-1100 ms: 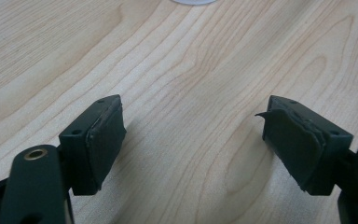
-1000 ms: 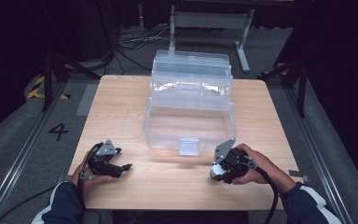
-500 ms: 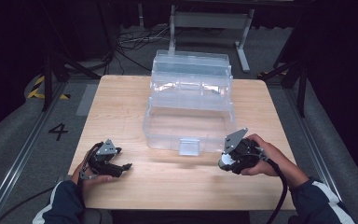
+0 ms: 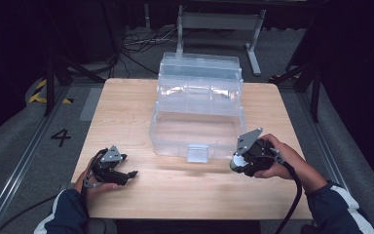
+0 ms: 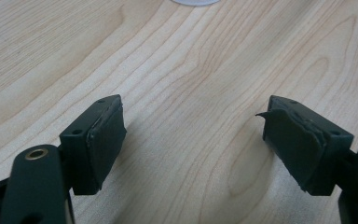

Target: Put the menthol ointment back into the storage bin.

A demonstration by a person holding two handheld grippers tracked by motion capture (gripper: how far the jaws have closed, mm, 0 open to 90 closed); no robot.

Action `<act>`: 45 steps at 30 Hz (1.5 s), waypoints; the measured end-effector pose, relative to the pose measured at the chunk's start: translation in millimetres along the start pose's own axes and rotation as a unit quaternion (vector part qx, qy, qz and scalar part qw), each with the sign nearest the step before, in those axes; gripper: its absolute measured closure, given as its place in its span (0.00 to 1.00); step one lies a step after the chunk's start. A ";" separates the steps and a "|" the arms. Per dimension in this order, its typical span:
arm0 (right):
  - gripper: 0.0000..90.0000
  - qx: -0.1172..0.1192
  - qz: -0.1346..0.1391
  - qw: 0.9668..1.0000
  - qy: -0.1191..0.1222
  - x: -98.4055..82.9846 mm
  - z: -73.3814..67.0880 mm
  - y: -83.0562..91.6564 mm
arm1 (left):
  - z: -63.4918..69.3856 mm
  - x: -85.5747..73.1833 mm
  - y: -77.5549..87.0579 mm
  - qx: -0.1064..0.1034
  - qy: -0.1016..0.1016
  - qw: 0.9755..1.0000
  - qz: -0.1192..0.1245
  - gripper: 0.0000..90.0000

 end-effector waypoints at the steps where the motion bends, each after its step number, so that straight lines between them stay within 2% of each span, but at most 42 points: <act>1: 0.56 0.001 0.002 1.000 0.001 0.4 0.8 0.7 | 0.0 0.0 0.0 0.000 0.000 1.000 0.000 0.24; 5: 0.56 0.008 0.011 1.000 -0.003 1.8 5.9 6.9 | 0.0 0.0 0.0 0.000 0.000 1.000 0.000 0.24; 18: 0.56 -0.021 0.009 1.000 -0.007 7.6 20.9 28.0 | 0.0 0.0 0.0 0.000 0.000 1.000 0.000 0.23; 20: 0.56 -0.018 0.009 1.000 -0.008 8.0 23.7 29.7 | 0.0 0.0 0.0 0.000 0.000 1.000 0.000 0.24; 26: 0.56 -0.028 0.010 0.999 -0.015 9.3 31.0 34.8 | -0.1 0.0 0.0 0.000 0.000 1.000 0.000 0.24; 30: 0.56 -0.033 0.018 0.999 -0.024 8.8 40.3 42.1 | -0.1 0.0 0.0 0.000 0.000 1.000 0.000 0.24; 38: 0.56 -0.048 0.011 0.998 -0.048 9.3 62.0 47.1 | 0.0 0.0 0.0 0.000 0.000 1.000 0.000 0.24; 45: 0.56 -0.048 0.011 0.997 -0.053 15.1 72.4 47.9 | -0.1 0.0 0.0 0.000 0.000 1.000 0.000 0.23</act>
Point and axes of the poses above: each handheld gripper's, and its own axes: y roughly backward along the jaws, x roughly out of its top, z roughly to its right, the point moved 2 cm from there along -y, roughly forward along the jaws, and after that the axes turned 14 degrees about -z, right-handed, at the moved point
